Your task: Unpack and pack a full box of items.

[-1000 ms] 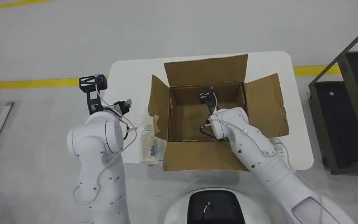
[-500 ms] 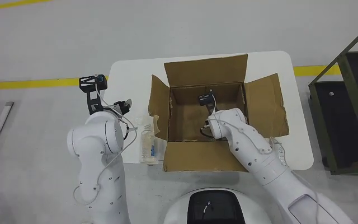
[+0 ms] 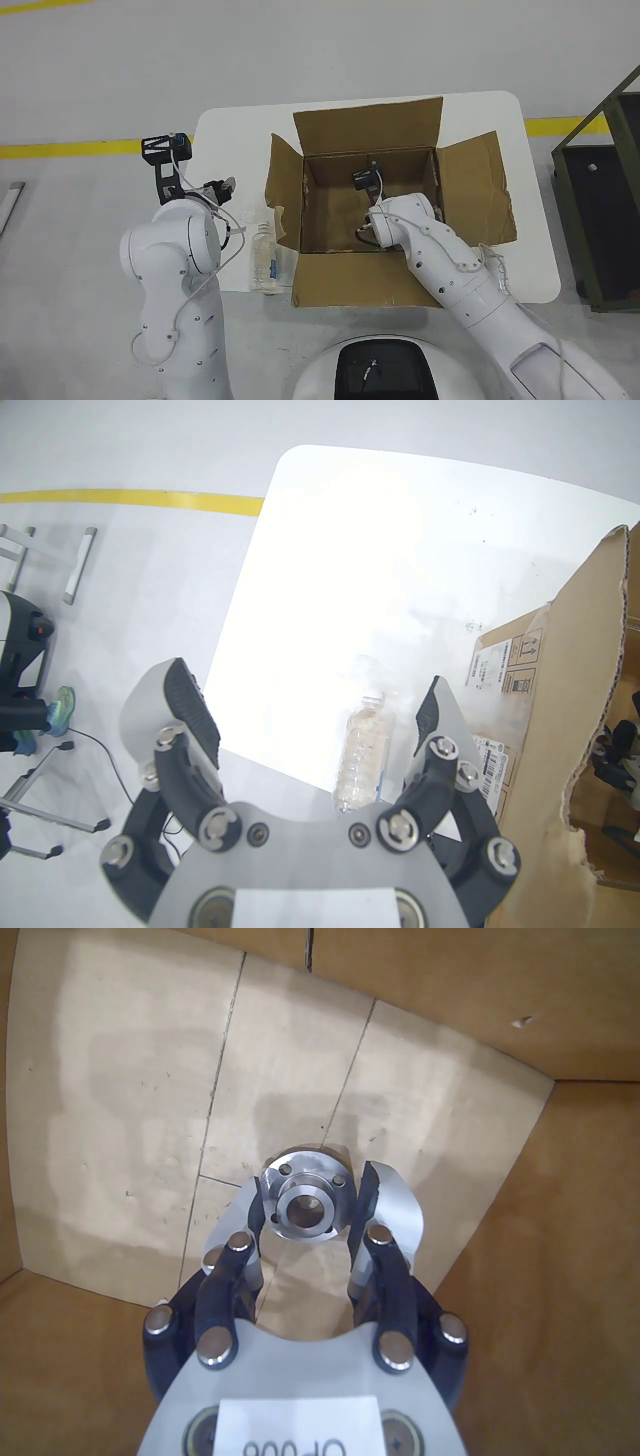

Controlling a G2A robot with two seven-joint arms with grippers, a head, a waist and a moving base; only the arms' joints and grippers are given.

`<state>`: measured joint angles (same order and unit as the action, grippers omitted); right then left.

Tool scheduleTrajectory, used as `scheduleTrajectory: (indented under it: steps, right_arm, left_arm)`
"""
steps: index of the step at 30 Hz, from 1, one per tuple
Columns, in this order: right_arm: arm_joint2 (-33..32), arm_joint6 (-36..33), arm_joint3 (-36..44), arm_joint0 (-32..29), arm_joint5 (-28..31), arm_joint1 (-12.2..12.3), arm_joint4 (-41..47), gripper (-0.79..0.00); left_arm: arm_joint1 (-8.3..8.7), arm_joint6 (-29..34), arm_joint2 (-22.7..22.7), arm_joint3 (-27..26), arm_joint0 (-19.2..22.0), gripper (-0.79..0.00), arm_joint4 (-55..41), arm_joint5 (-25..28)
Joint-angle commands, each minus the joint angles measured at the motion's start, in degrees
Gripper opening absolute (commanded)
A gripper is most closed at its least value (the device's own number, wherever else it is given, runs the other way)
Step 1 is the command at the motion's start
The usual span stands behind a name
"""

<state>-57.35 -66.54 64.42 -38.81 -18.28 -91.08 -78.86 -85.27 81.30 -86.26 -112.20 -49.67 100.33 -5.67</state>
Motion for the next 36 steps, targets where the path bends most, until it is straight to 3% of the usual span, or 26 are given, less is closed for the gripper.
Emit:
scheduleTrajectory:
  steps: [1, 6, 11, 20, 25, 36]
  right_arm:
    - [-0.1, 0.0, -0.4, 0.1, 0.1, -0.1, 0.0, -0.419]
    - [-0.2, 0.1, -1.1, 0.3, 0.0, -0.3, -0.1, -0.456]
    - [-0.3, 0.2, -1.0, 0.5, -0.1, -0.6, -0.5, -0.776]
    - [-1.3, 0.2, 0.5, -0.1, -0.5, -0.7, -1.5, -0.785]
    - [-4.1, 0.9, 5.1, -1.4, -1.1, -0.5, 1.6, -0.785]
    - [-19.3, 7.1, 22.2, -9.6, 1.3, 0.3, 28.7, -0.785]
  left_arm:
    - [0.0, 0.0, 0.0, 0.0, 0.0, 0.0, 0.0, 0.0]
    - [0.0, 0.0, 0.0, 0.0, 0.0, 0.0, 0.0, 0.0]
    - [0.0, 0.0, 0.0, 0.0, 0.0, 0.0, 0.0, 0.0]
    - [0.0, 0.0, 0.0, 0.0, 0.0, 0.0, 0.0, 0.0]
    - [0.0, 0.0, 0.0, 0.0, 0.0, 0.0, 0.0, 0.0]
    - [0.0, 0.0, 0.0, 0.0, 0.0, 0.0, 0.0, 0.0]
